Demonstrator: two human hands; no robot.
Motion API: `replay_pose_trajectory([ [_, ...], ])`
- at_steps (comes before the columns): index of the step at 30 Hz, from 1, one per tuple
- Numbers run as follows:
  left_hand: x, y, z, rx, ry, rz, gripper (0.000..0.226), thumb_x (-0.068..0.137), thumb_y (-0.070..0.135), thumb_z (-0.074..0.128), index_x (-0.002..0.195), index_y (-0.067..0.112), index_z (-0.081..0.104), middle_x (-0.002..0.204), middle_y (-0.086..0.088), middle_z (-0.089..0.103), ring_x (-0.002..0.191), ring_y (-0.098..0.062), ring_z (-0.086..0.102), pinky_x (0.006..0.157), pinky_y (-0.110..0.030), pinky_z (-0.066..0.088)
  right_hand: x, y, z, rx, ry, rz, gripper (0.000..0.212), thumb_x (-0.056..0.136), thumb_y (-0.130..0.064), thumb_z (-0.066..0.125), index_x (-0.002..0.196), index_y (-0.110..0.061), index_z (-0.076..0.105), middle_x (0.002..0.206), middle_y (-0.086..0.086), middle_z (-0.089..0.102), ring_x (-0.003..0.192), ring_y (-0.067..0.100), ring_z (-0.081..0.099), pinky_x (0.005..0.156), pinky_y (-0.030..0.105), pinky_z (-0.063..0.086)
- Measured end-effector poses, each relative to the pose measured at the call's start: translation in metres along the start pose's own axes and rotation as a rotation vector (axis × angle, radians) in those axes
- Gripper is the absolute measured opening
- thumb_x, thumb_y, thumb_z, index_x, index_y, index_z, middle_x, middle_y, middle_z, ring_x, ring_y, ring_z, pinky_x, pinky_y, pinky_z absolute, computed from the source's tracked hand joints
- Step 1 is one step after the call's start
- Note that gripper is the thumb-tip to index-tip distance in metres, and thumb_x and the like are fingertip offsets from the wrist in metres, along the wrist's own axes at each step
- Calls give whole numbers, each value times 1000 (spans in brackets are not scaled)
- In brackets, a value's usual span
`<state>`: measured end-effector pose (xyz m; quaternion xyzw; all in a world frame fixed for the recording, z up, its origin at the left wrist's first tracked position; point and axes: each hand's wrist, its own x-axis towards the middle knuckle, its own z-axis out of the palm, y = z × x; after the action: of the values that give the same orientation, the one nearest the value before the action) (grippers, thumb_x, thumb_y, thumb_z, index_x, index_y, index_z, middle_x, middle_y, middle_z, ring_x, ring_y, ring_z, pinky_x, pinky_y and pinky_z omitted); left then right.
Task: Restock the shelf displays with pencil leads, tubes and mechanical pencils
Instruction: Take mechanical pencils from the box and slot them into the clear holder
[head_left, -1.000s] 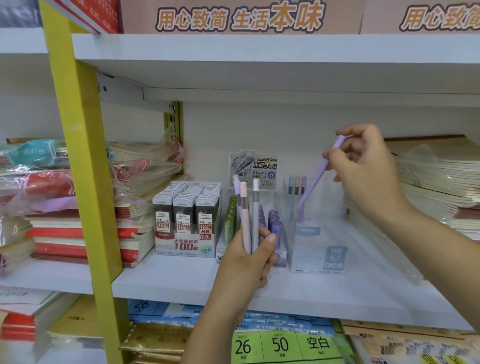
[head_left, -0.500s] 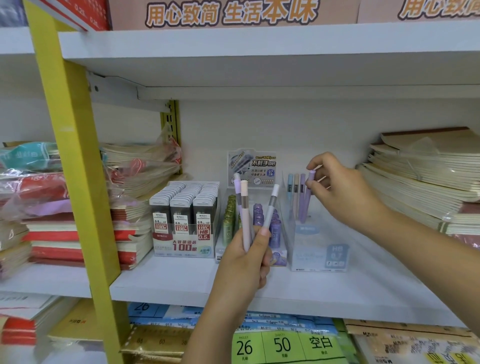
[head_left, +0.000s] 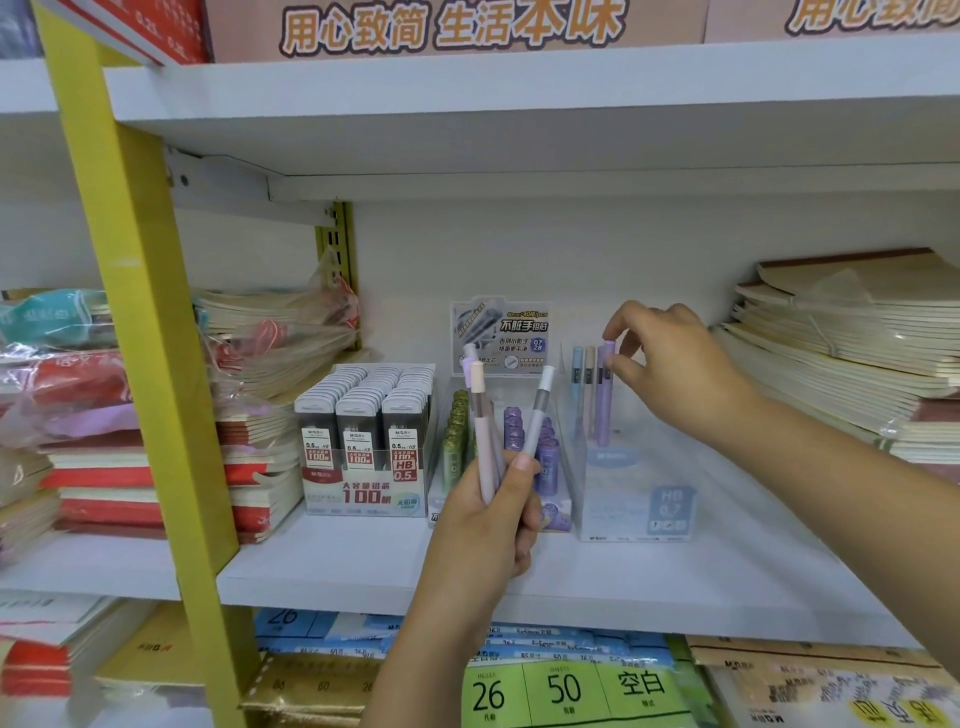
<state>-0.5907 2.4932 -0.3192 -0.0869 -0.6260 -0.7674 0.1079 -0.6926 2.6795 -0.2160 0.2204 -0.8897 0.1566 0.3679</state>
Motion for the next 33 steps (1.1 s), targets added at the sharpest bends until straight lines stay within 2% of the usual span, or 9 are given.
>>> replay_pose_trajectory([
  [6,0,0,0,14,0,4,28,98,43,54,98,16,61,61,6,54,44,-7,40,41,-17,33,0,4,4,-83,-24,47,10,91,-19,62,99,-15,63,94,7,63,92,22,42,79,38,41],
  [12,0,0,0,6,7,0,26,97,43,55,96,19,65,61,5,54,45,-7,41,42,-18,33,-6,2,0,-113,-40,59,30,96,-20,54,126,-17,60,114,10,60,110,28,46,90,33,35],
  [16,0,3,2,-10,-3,26,30,89,51,57,92,23,68,59,6,54,45,-7,40,42,-17,33,-24,-24,-8,250,25,84,24,99,-24,50,119,-27,63,95,-13,70,92,10,54,73,11,37],
  [18,-1,4,3,-3,-17,48,29,82,57,57,84,32,71,59,7,54,45,-7,41,42,-17,33,-31,-42,-12,517,-62,146,19,97,-29,52,112,-33,63,81,-16,72,80,14,64,71,16,47],
  [20,-2,5,3,7,-30,56,28,80,59,56,82,35,71,59,7,55,45,-7,43,42,-17,34,-34,-54,-14,675,-158,197,17,94,-32,57,110,-36,61,81,-16,73,74,7,65,71,25,51],
  [26,-4,3,3,35,-80,31,31,80,63,55,84,37,72,62,3,58,47,-8,53,42,-15,37,-37,-66,-13,834,-222,259,22,89,-15,67,106,-27,60,80,5,73,70,8,70,64,26,52],
  [28,-4,2,3,54,-69,20,39,81,64,53,84,30,70,62,1,61,46,-9,51,42,-16,37,-35,-64,-15,909,-145,290,21,90,-9,63,101,-26,59,78,6,74,66,13,70,59,28,52],
  [30,-3,2,2,59,-49,17,46,82,63,51,87,21,68,62,-2,61,43,-9,46,41,-16,35,-29,-58,-24,984,63,316,25,90,-2,58,97,-26,56,77,10,72,62,16,68,51,25,49],
  [33,-2,2,3,21,-42,44,41,83,59,50,93,26,71,59,0,53,42,-7,40,40,-17,31,-18,-43,-41,915,331,251,30,89,1,55,95,-29,50,84,20,67,65,17,66,48,21,48],
])
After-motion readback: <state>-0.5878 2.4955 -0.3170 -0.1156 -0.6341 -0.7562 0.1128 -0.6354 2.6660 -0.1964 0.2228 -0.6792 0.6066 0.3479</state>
